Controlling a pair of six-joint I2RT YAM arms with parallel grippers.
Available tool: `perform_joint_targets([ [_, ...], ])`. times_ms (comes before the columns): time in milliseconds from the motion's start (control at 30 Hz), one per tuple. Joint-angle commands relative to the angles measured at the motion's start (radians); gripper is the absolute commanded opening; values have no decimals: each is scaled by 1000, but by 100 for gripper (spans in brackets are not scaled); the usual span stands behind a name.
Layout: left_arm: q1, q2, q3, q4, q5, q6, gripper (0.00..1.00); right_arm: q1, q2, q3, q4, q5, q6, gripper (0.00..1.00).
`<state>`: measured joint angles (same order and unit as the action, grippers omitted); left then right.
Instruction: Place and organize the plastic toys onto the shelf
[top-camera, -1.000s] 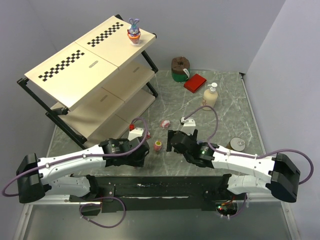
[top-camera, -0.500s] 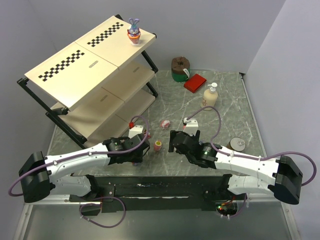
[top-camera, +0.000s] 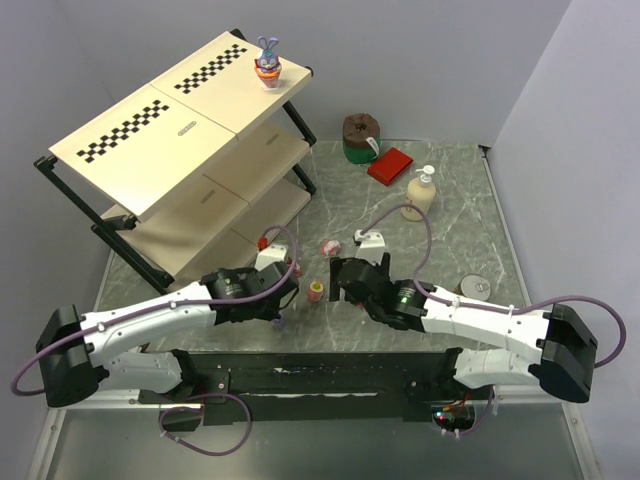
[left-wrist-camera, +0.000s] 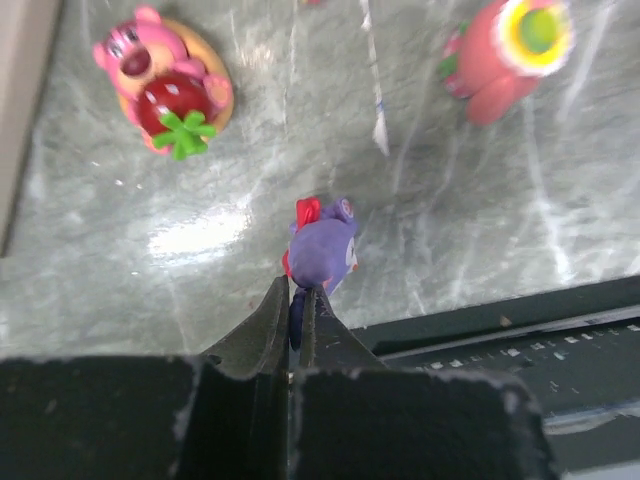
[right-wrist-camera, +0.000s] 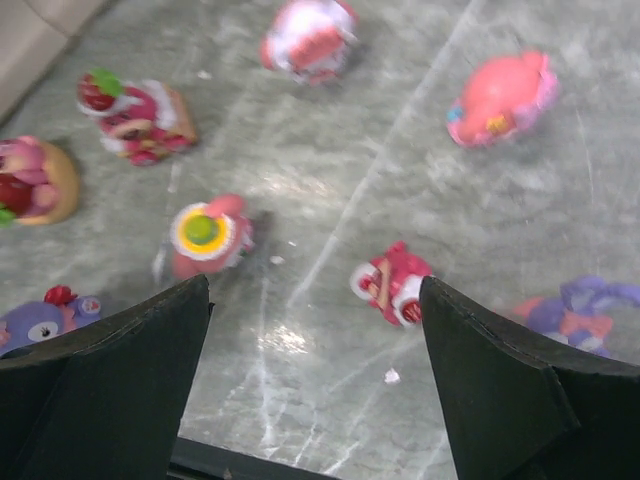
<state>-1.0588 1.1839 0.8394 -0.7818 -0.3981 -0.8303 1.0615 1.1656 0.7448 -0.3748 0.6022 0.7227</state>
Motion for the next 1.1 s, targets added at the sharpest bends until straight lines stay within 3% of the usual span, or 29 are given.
perform_joint_targets([
  [0,28,-50,185,-71,-31,104,1,-1,-59,33,178,-62,-199,92],
  [167,51,-33,403,-154,-24,172,1,-3,-181,-28,398,-324,-472,93],
  [333,52,-15,552,-200,37,206,1,5,-224,28,412,-495,-623,96],
  [533,51,-35,583,-174,159,214,1,26,-173,140,343,-565,-769,97],
  [867,51,-81,587,-152,208,209,1,87,-61,211,333,-562,-809,95],
  [967,51,-87,595,-162,214,209,1,101,-44,205,347,-526,-801,94],
  [1067,51,-101,590,-162,231,212,1,107,-44,197,372,-474,-772,84],
])
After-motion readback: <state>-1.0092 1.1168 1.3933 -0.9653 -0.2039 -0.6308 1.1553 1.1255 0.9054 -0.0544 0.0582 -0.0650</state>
